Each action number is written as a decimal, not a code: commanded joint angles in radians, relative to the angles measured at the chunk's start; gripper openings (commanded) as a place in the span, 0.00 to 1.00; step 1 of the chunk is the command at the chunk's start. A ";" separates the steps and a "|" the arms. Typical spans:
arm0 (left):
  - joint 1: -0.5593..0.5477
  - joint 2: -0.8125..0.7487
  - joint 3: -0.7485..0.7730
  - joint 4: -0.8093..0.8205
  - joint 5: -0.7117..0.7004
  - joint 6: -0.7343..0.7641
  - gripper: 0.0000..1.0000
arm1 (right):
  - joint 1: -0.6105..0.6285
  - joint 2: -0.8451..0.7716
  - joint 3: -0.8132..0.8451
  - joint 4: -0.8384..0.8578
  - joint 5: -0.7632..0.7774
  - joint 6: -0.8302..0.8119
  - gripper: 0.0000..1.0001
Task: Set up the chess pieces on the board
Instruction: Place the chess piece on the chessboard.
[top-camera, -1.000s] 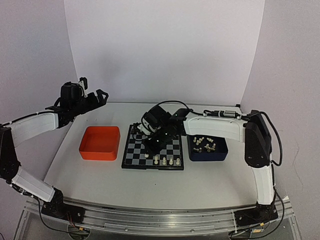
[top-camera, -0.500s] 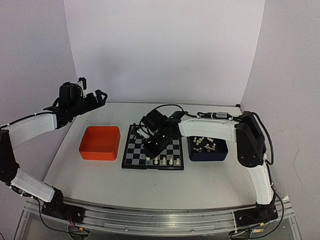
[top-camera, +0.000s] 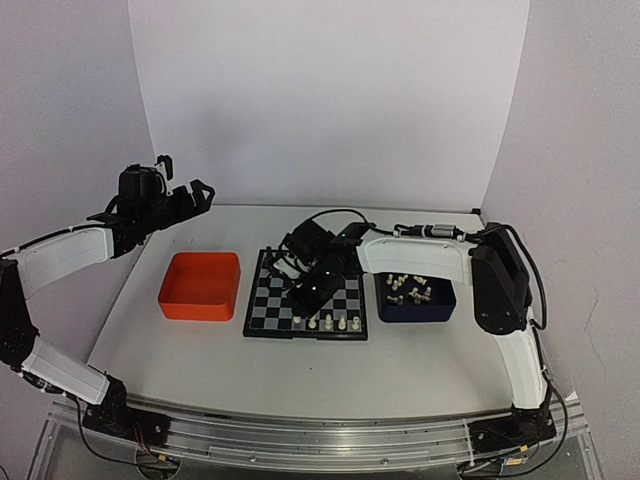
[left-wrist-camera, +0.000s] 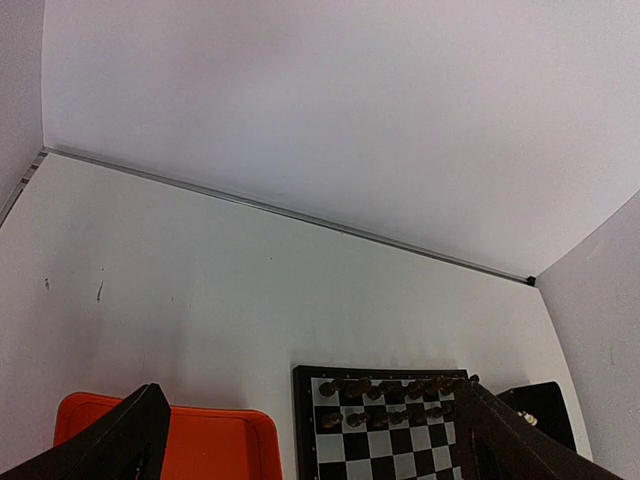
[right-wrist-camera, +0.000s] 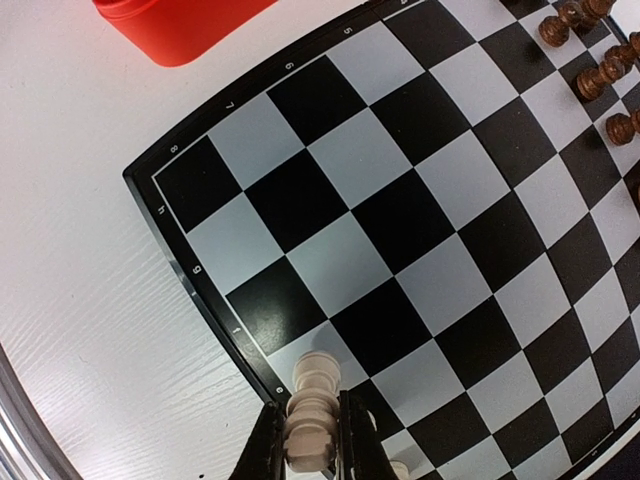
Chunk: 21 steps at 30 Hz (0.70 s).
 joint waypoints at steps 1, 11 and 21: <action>-0.003 -0.045 -0.015 0.017 -0.014 0.004 1.00 | -0.001 0.006 0.019 -0.015 -0.024 -0.012 0.00; -0.003 -0.061 -0.031 0.019 -0.014 0.002 1.00 | -0.001 0.015 0.019 -0.015 -0.017 -0.022 0.00; -0.003 -0.070 -0.035 0.018 -0.047 0.002 1.00 | -0.001 0.019 0.013 -0.017 -0.023 -0.039 0.00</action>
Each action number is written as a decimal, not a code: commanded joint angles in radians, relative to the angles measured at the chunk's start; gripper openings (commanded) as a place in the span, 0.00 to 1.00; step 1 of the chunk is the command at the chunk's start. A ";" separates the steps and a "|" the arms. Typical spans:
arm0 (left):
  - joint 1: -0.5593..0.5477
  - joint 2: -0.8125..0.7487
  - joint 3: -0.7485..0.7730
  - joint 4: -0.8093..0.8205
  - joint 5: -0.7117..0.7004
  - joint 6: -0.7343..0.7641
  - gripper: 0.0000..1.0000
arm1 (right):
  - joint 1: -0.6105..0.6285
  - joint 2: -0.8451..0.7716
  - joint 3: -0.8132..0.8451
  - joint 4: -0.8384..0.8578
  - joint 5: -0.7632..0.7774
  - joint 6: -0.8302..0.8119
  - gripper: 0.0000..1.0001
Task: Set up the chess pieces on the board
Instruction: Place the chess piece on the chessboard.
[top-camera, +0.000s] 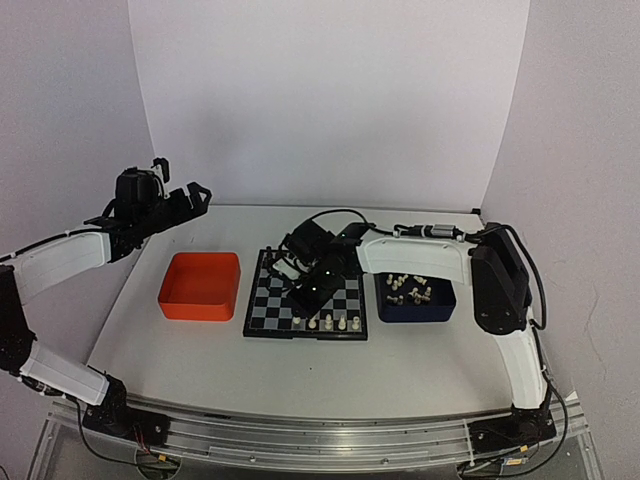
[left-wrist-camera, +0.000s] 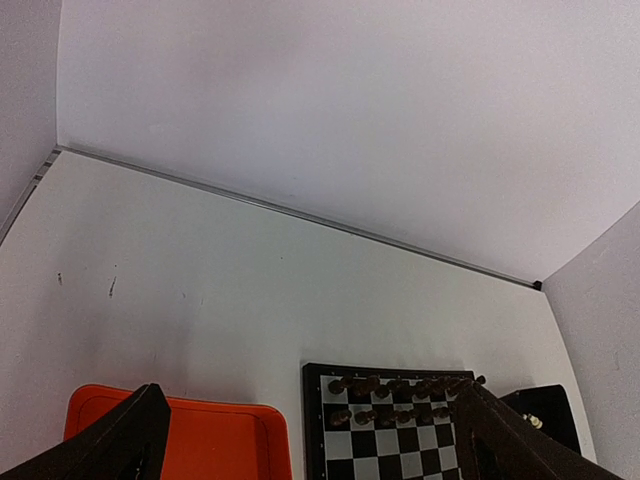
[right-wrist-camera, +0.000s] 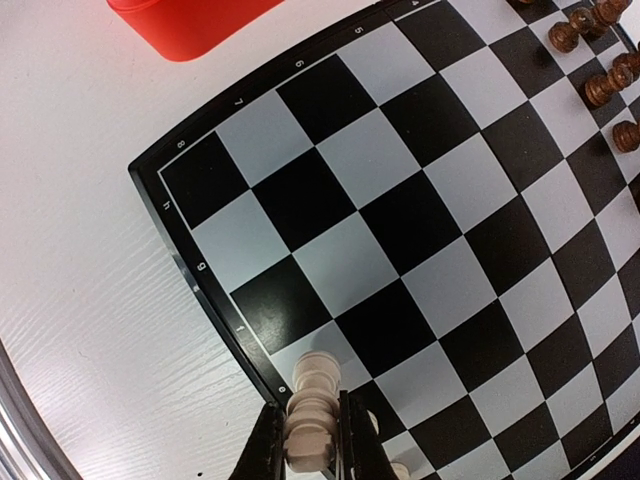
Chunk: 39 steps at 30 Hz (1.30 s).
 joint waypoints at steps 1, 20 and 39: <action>-0.003 -0.038 -0.004 0.017 -0.021 0.004 1.00 | -0.001 0.016 0.012 -0.017 -0.014 -0.018 0.00; -0.003 -0.057 -0.011 0.015 -0.014 -0.009 1.00 | 0.000 0.028 0.004 -0.022 -0.018 -0.037 0.00; -0.003 -0.041 -0.004 0.027 -0.010 -0.005 1.00 | -0.001 0.047 0.004 -0.022 -0.007 -0.045 0.07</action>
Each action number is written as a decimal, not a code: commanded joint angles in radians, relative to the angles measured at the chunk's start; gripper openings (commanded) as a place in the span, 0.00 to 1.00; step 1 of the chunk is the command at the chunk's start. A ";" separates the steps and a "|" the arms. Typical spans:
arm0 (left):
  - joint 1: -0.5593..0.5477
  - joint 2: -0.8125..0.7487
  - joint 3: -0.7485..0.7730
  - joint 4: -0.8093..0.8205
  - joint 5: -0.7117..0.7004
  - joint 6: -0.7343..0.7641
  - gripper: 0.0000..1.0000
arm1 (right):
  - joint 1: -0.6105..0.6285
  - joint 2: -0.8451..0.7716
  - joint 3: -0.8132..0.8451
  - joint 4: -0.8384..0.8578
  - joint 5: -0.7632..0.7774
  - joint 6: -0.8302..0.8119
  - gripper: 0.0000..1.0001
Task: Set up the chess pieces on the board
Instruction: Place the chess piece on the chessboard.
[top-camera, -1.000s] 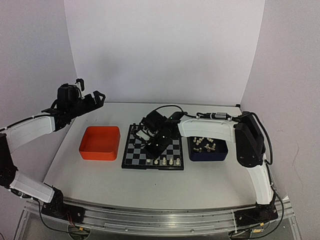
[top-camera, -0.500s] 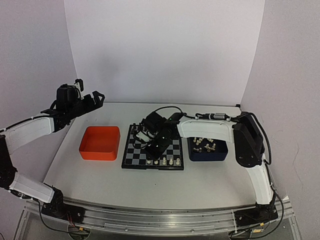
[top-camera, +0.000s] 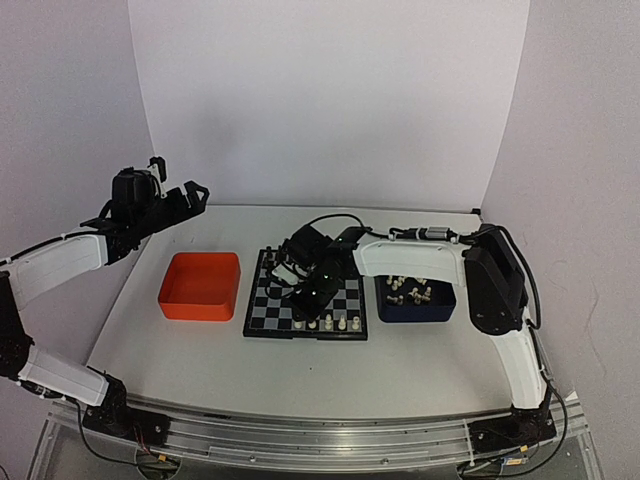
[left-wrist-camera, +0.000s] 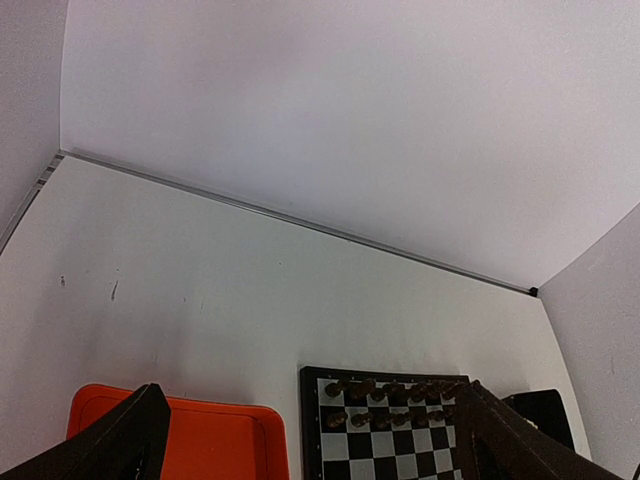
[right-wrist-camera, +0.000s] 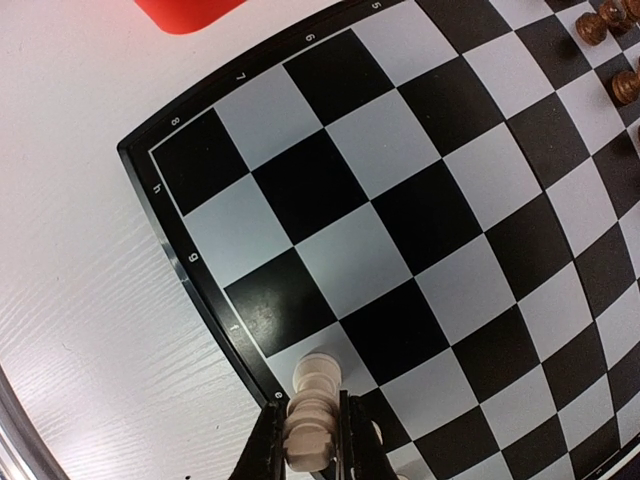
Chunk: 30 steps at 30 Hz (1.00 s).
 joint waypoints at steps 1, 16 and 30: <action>-0.003 -0.010 0.009 0.026 -0.003 0.002 1.00 | -0.001 0.019 0.005 -0.019 0.000 -0.008 0.09; -0.003 -0.021 -0.008 0.048 -0.010 -0.002 1.00 | -0.001 -0.031 0.049 -0.017 0.004 -0.019 0.45; -0.003 -0.034 -0.029 0.072 -0.020 -0.002 1.00 | -0.005 -0.162 0.033 -0.009 -0.036 0.017 0.57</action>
